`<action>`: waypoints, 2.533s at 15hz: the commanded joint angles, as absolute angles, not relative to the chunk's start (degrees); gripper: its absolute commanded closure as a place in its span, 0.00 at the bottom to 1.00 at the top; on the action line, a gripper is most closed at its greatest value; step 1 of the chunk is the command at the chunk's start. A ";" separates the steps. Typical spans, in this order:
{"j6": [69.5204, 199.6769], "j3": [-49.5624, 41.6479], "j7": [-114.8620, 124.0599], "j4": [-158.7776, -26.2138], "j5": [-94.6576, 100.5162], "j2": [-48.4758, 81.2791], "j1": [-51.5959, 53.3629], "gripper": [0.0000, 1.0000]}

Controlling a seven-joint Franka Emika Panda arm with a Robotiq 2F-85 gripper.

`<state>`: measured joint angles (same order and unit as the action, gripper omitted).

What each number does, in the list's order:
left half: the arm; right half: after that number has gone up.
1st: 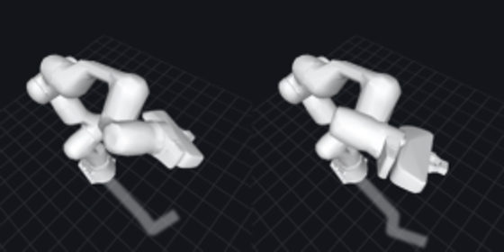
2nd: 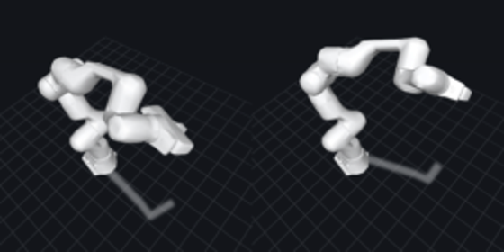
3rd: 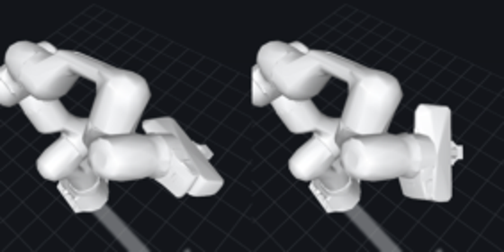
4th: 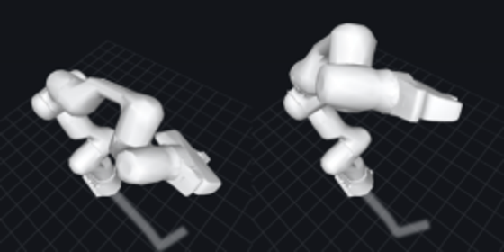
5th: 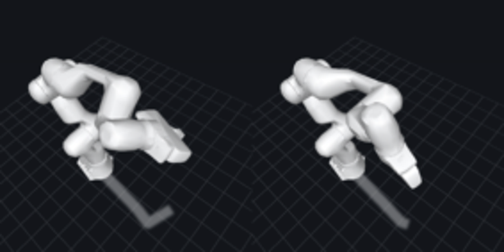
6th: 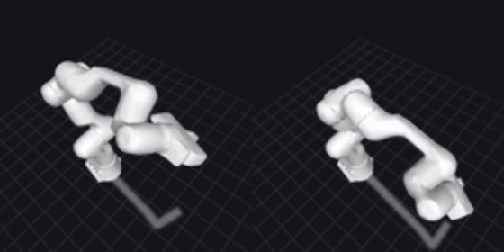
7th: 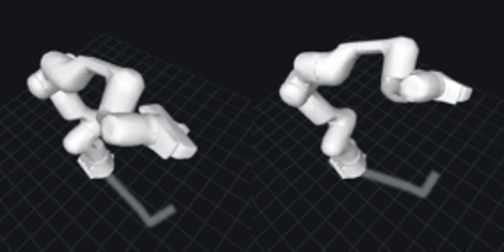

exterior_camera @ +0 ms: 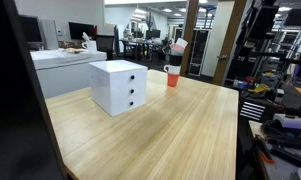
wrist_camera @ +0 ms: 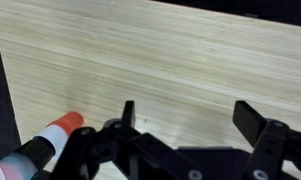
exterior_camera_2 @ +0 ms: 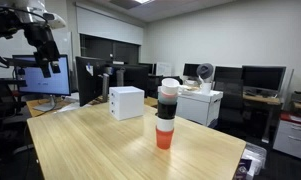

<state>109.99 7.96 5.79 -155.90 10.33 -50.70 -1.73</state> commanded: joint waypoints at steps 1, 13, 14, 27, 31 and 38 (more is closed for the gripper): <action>109.75 7.32 6.31 -155.76 10.88 -50.57 -0.93 0.00; 109.75 7.32 6.31 -155.76 10.88 -50.57 -0.93 0.00; 110.90 7.18 6.46 -155.64 11.85 -49.90 -1.72 0.00; 128.66 -7.39 -1.25 -139.05 14.97 -23.10 -7.85 0.00; 127.72 -11.80 -6.50 -128.32 7.88 -14.76 -7.11 0.00; 124.64 -16.11 -14.16 -111.19 -6.09 -2.87 -8.85 0.00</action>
<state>127.53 -15.16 -9.90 -118.07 -0.40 -7.76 -7.53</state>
